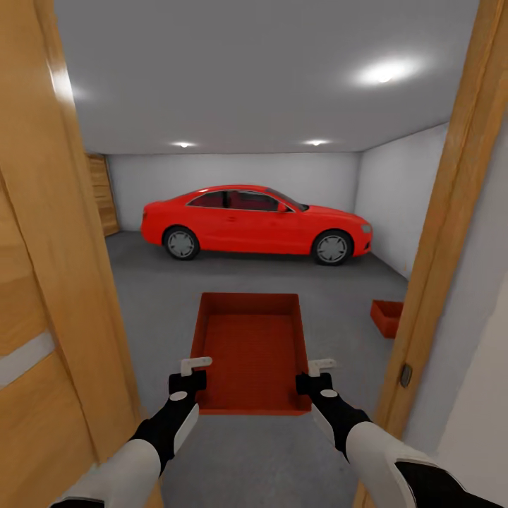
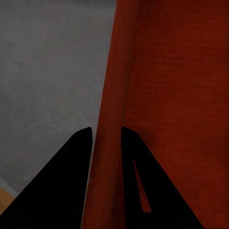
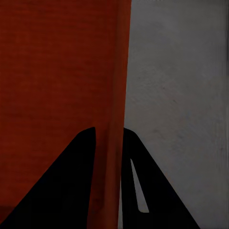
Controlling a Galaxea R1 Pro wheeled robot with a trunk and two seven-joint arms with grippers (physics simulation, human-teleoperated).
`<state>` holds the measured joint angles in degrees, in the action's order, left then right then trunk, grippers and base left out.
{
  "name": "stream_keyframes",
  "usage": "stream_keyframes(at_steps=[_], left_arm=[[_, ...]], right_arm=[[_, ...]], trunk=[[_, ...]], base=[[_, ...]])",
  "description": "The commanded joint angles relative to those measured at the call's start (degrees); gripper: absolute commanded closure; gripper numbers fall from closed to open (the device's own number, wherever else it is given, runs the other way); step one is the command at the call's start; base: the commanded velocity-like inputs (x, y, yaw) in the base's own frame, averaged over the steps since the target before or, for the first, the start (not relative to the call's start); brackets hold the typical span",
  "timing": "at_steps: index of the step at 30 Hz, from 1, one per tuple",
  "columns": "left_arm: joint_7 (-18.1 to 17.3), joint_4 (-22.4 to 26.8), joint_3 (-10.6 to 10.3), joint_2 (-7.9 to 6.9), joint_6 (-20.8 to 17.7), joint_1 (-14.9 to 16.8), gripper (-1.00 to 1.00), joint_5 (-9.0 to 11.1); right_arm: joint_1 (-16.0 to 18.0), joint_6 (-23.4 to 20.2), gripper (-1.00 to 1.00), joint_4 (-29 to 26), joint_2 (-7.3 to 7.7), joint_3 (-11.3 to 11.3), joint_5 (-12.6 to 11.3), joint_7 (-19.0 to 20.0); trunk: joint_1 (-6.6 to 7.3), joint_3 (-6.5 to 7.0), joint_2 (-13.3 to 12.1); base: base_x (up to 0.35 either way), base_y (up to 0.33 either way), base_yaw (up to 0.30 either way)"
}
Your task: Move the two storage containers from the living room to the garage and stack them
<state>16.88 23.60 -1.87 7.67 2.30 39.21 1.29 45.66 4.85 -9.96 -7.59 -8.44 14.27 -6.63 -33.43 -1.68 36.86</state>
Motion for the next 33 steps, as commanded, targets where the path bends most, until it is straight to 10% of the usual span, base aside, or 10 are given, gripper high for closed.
stream_keyframes(at_steps=[1, 33], left_arm=[[1.57, 0.05, -0.24, -3.89, 0.17, -0.01, 1.0, -0.5], [1.84, 0.06, -0.24, -3.8, 0.34, 0.03, 1.0, -0.59]], right_arm=[[0.13, 0.16, 1.0, 0.11, -0.06, -2.2, 0.33, 0.29], [0.13, 0.12, 1.0, 0.11, -0.06, -2.2, 0.32, 0.23]], trunk=[[-0.05, -0.11, 0.1], [-0.05, -0.11, 0.1]], base=[[0.244, 0.216, -0.23], [0.044, 0.039, -0.102]])
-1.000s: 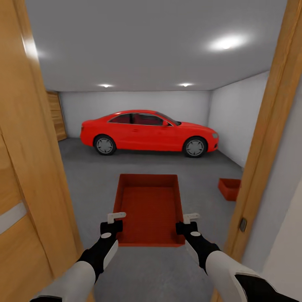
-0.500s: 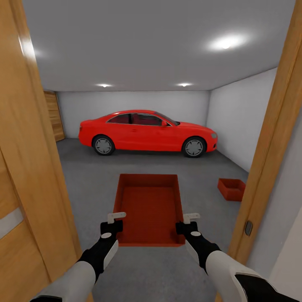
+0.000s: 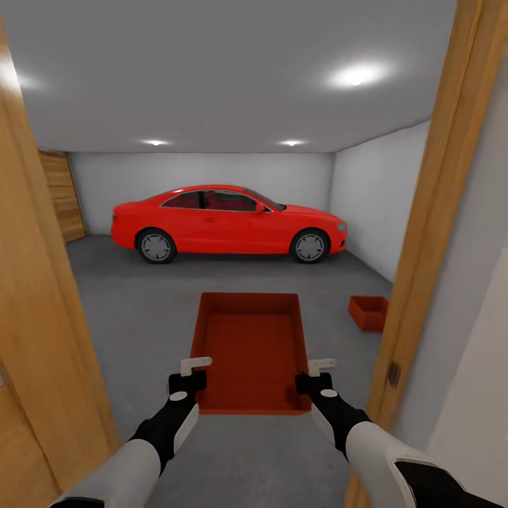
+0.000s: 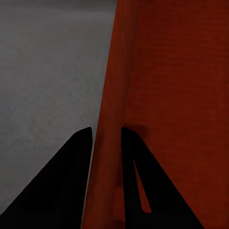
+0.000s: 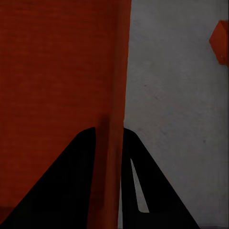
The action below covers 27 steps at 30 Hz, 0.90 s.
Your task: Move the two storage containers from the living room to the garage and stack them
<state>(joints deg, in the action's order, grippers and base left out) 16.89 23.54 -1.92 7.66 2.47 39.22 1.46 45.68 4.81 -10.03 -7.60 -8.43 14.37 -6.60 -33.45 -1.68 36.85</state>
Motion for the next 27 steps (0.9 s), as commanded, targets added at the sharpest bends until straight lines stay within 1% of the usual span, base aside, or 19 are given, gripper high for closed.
stream_keyframes(at_steps=[1, 5, 13, 22, 23, 24, 27], left_arm=[[1.83, 0.12, -0.19, -3.77, 0.17, 0.01, 1.0, -0.76], [1.83, 0.1, -0.19, -3.76, 0.17, -0.01, 1.0, -0.76], [1.82, 0.1, -0.19, -3.79, 0.16, -0.02, 1.0, -0.67], [1.83, 0.1, -0.19, -3.76, 0.21, 0.02, 1.0, -0.75], [0.64, -0.07, -0.19, -0.35, 0.26, -0.02, 1.0, -0.16], [0.51, -0.1, -0.16, -0.38, 0.26, -0.04, 1.0, -0.1], [0.14, -0.12, -0.14, -0.46, 0.26, -0.06, 1.0, -0.17]], right_arm=[[0.11, 0.17, 1.0, 0.18, -0.05, -2.2, 0.22, 0.2], [0.11, 0.19, 1.0, 0.18, -0.05, -2.2, 0.22, 0.2], [0.11, 0.2, 1.0, 0.18, -0.05, -2.2, 0.22, 0.2], [0.11, 0.19, 1.0, 0.18, -0.05, -2.2, 0.22, 0.26], [0.11, 0.37, 1.0, 0.18, 0.04, -0.79, 0.25, 0.2], [0.11, 0.43, 1.0, 0.18, -0.03, -0.46, 0.26, 0.06], [0.11, 0.47, 1.0, 0.18, -0.07, -0.43, 0.28, -0.09]], trunk=[[-0.02, -0.11, 0.11], [-0.02, -0.11, 0.11], [-0.02, -0.11, 0.11], [-0.02, -0.11, 0.11], [-0.02, -0.11, 0.11], [-0.02, -0.11, 0.11], [-0.02, -0.11, 0.11]], base=[[0.0, 0.0, -0.238], [0.0, 0.0, -0.065], [0.059, 0.019, -0.003], [0.007, 0.004, 0.0], [0.0, 0.0, 0.0], [0.0, 0.0, 0.0], [0.0, 0.0, 0.0]])
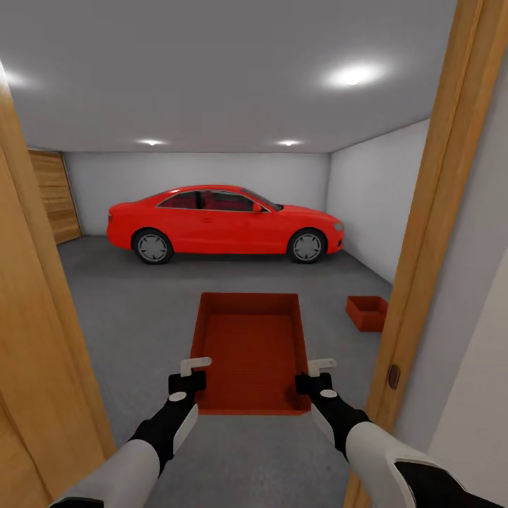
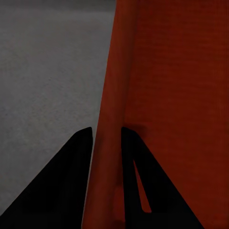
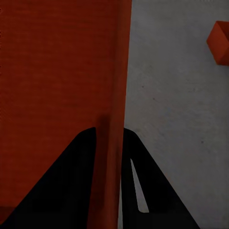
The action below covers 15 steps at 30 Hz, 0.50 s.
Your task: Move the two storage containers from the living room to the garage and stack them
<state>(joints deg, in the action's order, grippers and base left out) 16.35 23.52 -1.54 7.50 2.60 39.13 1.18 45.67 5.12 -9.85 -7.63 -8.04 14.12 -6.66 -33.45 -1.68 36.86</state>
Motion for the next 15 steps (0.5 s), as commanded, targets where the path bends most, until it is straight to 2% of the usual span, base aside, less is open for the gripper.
stream_keyframes(at_steps=[1, 6, 15], left_arm=[[0.58, -0.11, -0.5, -0.35, 0.12, 0.01, 1.0, 0.2], [0.38, -0.15, -0.37, -0.3, 0.12, -0.02, 1.0, 0.62], [0.24, -0.19, -0.11, -0.3, 0.12, -0.02, 1.0, 0.41]], right_arm=[[0.12, 0.18, 1.0, 0.01, -0.05, -0.81, 0.52, -0.08], [0.12, 0.23, 1.0, 0.04, 0.16, -0.57, 0.55, -0.18], [0.12, 0.24, 1.0, 0.01, 0.19, -0.56, 0.55, -0.2]], trunk=[[-0.02, -0.11, 0.1], [-0.02, -0.11, 0.1], [-0.02, -0.11, 0.1]], base=[[0.0, 0.0, 0.0], [0.077, 0.0, 0.0], [0.293, 0.0, 0.0]])
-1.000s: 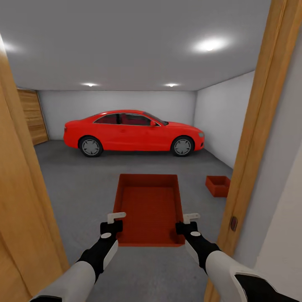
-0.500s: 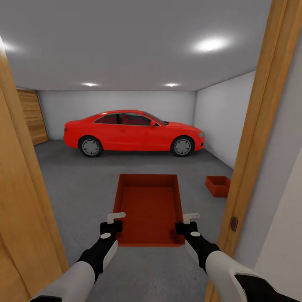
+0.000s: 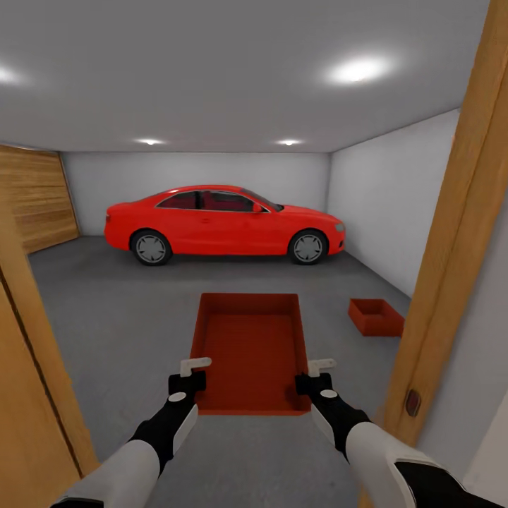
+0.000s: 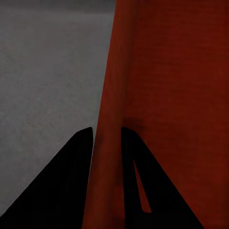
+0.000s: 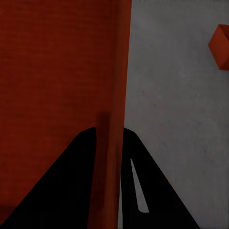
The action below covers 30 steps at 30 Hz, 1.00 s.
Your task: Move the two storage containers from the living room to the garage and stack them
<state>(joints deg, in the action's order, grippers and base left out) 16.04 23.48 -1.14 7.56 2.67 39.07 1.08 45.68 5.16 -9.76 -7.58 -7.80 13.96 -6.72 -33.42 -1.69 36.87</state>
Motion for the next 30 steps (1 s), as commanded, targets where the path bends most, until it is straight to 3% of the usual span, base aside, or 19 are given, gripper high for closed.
stream_keyframes(at_steps=[1, 8, 9, 12, 30], left_arm=[[0.54, -0.15, -0.46, -0.35, 0.06, 0.04, 1.0, 0.45], [0.49, -0.11, -0.46, -0.4, 0.06, 0.04, 1.0, 0.52], [1.54, -0.1, -0.88, -2.11, 0.06, 0.04, 1.0, 0.76], [1.54, -0.1, -0.88, -2.11, 0.06, 0.04, 1.0, 0.75], [1.55, -0.1, -0.97, -2.11, 0.06, 0.04, 1.0, 0.68]], right_arm=[[0.11, 0.2, 1.0, -0.06, 0.13, -0.81, 0.72, -0.14], [0.11, 0.2, 1.0, -0.03, 0.04, -0.85, 0.72, -0.21], [0.11, 0.2, 1.0, -0.05, 0.06, -2.84, 0.72, -0.22], [0.11, 0.19, 1.0, -0.07, 0.15, -2.84, 0.72, -0.22], [0.11, 0.05, 1.0, -0.06, 0.28, -2.84, 0.72, -0.2]], trunk=[[-0.05, -0.1, 0.09], [-0.05, -0.1, 0.09], [-0.05, -0.1, 0.09], [-0.05, -0.1, 0.09], [-0.05, -0.1, 0.09]], base=[[0.318, 0.0, 0.0], [0.319, 0.0, 0.0], [0.302, 0.0, 0.0], [0.226, 0.0, 0.0], [0.018, 0.0, 0.091]])
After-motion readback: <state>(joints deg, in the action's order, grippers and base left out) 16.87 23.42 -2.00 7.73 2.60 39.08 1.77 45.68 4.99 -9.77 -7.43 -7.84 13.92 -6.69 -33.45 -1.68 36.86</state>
